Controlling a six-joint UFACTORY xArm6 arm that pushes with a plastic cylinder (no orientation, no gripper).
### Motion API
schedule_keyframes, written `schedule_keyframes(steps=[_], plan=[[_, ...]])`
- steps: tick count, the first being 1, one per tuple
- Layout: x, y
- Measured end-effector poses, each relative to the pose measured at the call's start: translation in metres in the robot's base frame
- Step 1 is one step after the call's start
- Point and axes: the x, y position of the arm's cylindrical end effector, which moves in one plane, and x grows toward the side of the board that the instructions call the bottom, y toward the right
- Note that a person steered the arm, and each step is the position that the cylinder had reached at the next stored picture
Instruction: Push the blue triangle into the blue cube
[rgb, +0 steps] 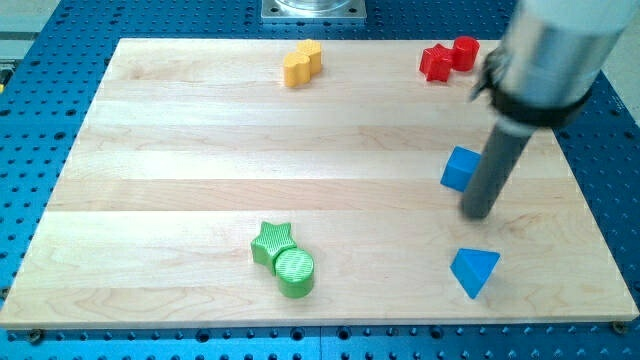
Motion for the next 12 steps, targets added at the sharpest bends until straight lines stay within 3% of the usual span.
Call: schedule_keyframes(steps=[1,2,3,4,7,9,10,11,12], plan=[[-0.051,-0.010],[-0.087,0.030],[-0.090,0.022],[-0.039,-0.047],[0.092,-0.049],[0.014,0.047],[-0.009,0.059],[0.043,0.035],[0.031,0.088]])
